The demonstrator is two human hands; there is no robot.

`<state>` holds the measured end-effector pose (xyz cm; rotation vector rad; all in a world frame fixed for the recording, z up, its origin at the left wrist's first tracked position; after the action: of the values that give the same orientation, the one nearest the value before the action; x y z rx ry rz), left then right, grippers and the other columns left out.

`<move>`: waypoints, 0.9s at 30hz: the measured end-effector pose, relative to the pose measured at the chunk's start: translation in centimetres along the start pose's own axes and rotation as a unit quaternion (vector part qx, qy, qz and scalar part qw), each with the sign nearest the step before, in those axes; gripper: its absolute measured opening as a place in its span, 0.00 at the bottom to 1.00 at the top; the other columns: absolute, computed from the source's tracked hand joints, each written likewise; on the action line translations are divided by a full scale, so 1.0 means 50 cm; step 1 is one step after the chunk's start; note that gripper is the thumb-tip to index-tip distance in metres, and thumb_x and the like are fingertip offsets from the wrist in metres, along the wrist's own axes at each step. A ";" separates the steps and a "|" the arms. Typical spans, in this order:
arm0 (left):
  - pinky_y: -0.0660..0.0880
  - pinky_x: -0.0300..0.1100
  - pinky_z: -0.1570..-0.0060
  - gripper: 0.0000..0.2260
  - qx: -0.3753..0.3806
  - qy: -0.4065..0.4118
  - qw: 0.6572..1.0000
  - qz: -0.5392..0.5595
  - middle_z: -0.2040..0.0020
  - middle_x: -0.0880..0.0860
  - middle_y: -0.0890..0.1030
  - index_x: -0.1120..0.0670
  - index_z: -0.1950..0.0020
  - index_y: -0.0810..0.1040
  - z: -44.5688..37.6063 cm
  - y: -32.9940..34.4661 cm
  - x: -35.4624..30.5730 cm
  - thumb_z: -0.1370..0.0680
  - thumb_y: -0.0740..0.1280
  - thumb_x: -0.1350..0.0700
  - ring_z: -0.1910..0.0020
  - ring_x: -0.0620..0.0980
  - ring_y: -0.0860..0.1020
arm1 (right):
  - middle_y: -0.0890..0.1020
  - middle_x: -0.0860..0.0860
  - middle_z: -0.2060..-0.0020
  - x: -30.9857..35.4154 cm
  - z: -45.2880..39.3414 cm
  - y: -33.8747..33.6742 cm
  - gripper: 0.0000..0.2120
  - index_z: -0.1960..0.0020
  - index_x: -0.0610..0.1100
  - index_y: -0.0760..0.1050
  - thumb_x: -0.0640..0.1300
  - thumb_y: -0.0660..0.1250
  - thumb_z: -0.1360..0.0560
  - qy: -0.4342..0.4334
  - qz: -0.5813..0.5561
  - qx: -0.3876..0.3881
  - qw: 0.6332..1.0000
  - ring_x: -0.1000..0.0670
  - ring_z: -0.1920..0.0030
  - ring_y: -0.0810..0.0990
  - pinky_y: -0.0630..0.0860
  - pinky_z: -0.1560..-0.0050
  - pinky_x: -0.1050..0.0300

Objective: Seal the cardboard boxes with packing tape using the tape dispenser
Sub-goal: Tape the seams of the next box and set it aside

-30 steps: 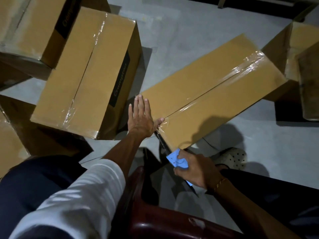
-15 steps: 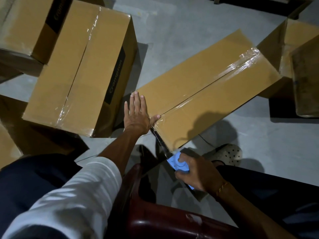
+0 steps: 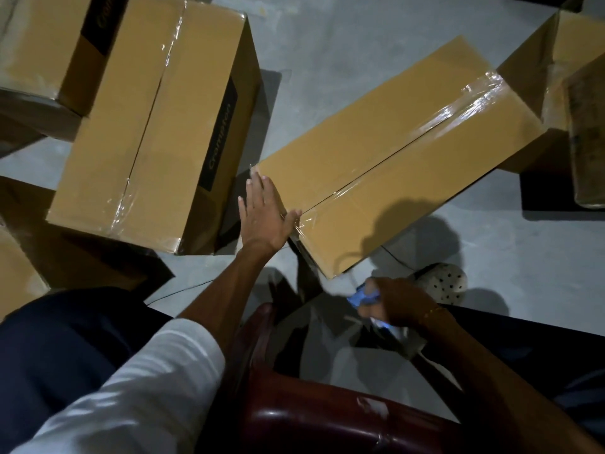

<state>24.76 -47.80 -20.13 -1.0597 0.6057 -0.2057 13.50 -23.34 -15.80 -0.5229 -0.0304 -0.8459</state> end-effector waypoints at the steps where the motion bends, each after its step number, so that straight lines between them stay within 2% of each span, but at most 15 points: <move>1: 0.43 0.54 0.23 0.39 -0.026 -0.028 0.997 0.074 0.18 0.59 0.42 0.60 0.18 0.47 0.003 -0.008 0.006 0.18 0.62 0.42 0.19 0.56 0.44 | 0.79 0.48 0.41 -0.011 0.005 -0.015 0.14 0.47 0.49 0.74 0.56 0.70 0.26 0.001 -0.009 0.019 1.000 0.45 0.40 0.77 0.71 0.44 0.55; 3: 0.47 0.49 0.21 0.34 -0.083 -0.089 0.969 0.215 0.17 0.57 0.46 0.60 0.18 0.50 0.007 -0.025 0.014 0.17 0.64 0.50 0.19 0.54 0.47 | 0.81 0.53 0.49 -0.028 0.017 -0.071 0.11 0.49 0.49 0.78 0.53 0.73 0.28 -0.008 -0.081 0.015 0.997 0.48 0.46 0.79 0.74 0.45 0.54; 5: 0.49 0.41 0.23 0.31 -0.121 -0.123 0.936 0.308 0.17 0.55 0.50 0.60 0.18 0.51 0.008 -0.042 0.009 0.16 0.63 0.56 0.19 0.53 0.50 | 0.83 0.57 0.59 -0.025 0.035 -0.133 0.08 0.51 0.49 0.81 0.48 0.75 0.29 -0.035 -0.199 -0.022 0.979 0.52 0.53 0.80 0.76 0.51 0.57; 7: 0.49 0.37 0.26 0.30 -0.118 -0.150 0.906 0.377 0.17 0.53 0.51 0.57 0.18 0.52 -0.004 -0.045 -0.011 0.17 0.63 0.58 0.20 0.50 0.52 | 0.84 0.53 0.56 -0.017 0.042 -0.179 0.07 0.50 0.44 0.81 0.41 0.74 0.27 -0.080 -0.328 -0.072 0.938 0.50 0.52 0.82 0.77 0.50 0.60; 8: 0.49 0.37 0.25 0.31 -0.106 -0.168 0.889 0.412 0.17 0.52 0.52 0.56 0.18 0.51 -0.014 -0.041 -0.022 0.17 0.63 0.58 0.20 0.49 0.53 | 0.85 0.49 0.53 -0.013 0.040 -0.193 0.08 0.47 0.41 0.81 0.39 0.72 0.26 -0.101 -0.390 -0.095 0.910 0.48 0.50 0.83 0.78 0.48 0.58; 10: 0.53 0.47 0.21 0.33 -0.083 -0.219 0.841 0.488 0.18 0.53 0.54 0.54 0.18 0.50 -0.039 -0.021 -0.032 0.18 0.65 0.57 0.21 0.52 0.58 | 0.85 0.44 0.50 -0.011 0.030 -0.204 0.10 0.42 0.38 0.78 0.38 0.67 0.23 -0.123 -0.501 -0.140 0.845 0.47 0.49 0.83 0.78 0.47 0.55; 12: 0.61 0.53 0.24 0.35 -0.079 -0.267 0.795 0.539 0.20 0.55 0.60 0.53 0.18 0.50 -0.061 -0.002 -0.028 0.19 0.66 0.56 0.24 0.56 0.64 | 0.84 0.43 0.48 -0.018 0.008 -0.198 0.11 0.40 0.39 0.78 0.40 0.64 0.21 -0.121 -0.570 -0.183 0.792 0.48 0.49 0.83 0.78 0.48 0.55; 14: 0.65 0.51 0.26 0.33 -0.085 -0.291 0.774 0.556 0.23 0.56 0.65 0.53 0.18 0.52 -0.080 0.000 -0.017 0.18 0.66 0.56 0.26 0.57 0.68 | 0.84 0.46 0.47 -0.031 -0.025 -0.181 0.11 0.40 0.42 0.78 0.41 0.64 0.20 -0.104 -0.605 -0.208 0.762 0.50 0.48 0.83 0.79 0.47 0.54; 16: 0.70 0.48 0.31 0.29 -0.082 -0.298 0.769 0.560 0.30 0.57 0.73 0.55 0.20 0.58 -0.100 -0.006 -0.006 0.18 0.66 0.57 0.30 0.57 0.72 | 0.84 0.46 0.46 -0.046 -0.055 -0.162 0.11 0.40 0.44 0.78 0.42 0.65 0.21 -0.089 -0.624 -0.222 0.744 0.51 0.48 0.83 0.78 0.47 0.52; 18: 0.72 0.47 0.36 0.25 -0.068 -0.311 0.776 0.545 0.38 0.56 0.75 0.55 0.22 0.61 -0.117 -0.008 0.002 0.17 0.65 0.55 0.34 0.57 0.74 | 0.83 0.46 0.44 -0.059 -0.076 -0.146 0.12 0.42 0.50 0.79 0.48 0.68 0.25 -0.074 -0.636 -0.230 0.733 0.50 0.47 0.82 0.76 0.45 0.51; 20: 0.71 0.48 0.34 0.26 -0.067 -0.318 0.782 0.532 0.34 0.56 0.75 0.56 0.21 0.59 -0.115 -0.006 -0.002 0.17 0.64 0.54 0.33 0.56 0.74 | 0.83 0.48 0.42 -0.063 -0.088 -0.142 0.15 0.43 0.55 0.79 0.54 0.68 0.29 -0.061 -0.627 -0.236 0.740 0.51 0.44 0.82 0.76 0.44 0.49; 23: 0.72 0.50 0.34 0.25 -0.047 -0.327 0.785 0.523 0.30 0.59 0.74 0.56 0.21 0.58 -0.055 0.031 -0.031 0.16 0.62 0.53 0.33 0.59 0.75 | 0.82 0.60 0.47 -0.055 -0.100 -0.154 0.15 0.39 0.54 0.76 0.53 0.64 0.24 -0.059 -0.571 -0.248 0.781 0.54 0.43 0.81 0.76 0.40 0.47; 25: 0.77 0.57 0.44 0.22 0.057 -0.366 0.761 0.532 0.32 0.60 0.75 0.54 0.25 0.60 0.017 0.087 -0.053 0.15 0.57 0.46 0.38 0.61 0.76 | 0.80 0.64 0.50 -0.048 -0.106 -0.154 0.13 0.37 0.55 0.73 0.54 0.62 0.21 -0.061 -0.539 -0.237 0.806 0.53 0.44 0.80 0.78 0.44 0.44; 27: 0.79 0.60 0.52 0.20 0.193 -0.384 0.730 0.531 0.38 0.61 0.76 0.56 0.32 0.67 0.086 0.112 -0.080 0.15 0.53 0.42 0.41 0.62 0.76 | 0.80 0.59 0.50 -0.047 -0.110 -0.146 0.13 0.36 0.57 0.71 0.55 0.60 0.20 -0.066 -0.518 -0.229 0.821 0.51 0.47 0.81 0.80 0.50 0.46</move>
<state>23.17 -40.06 -22.01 -0.1939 0.2938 1.0490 5.69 -28.15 -18.00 -1.0537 -0.2638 -1.9152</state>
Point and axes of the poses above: each hand's wrist, its own z-axis away from the middle knuckle, its own y-axis out of the palm, x = y × z, the point moved 6 cm from there along -z, towards the middle knuckle
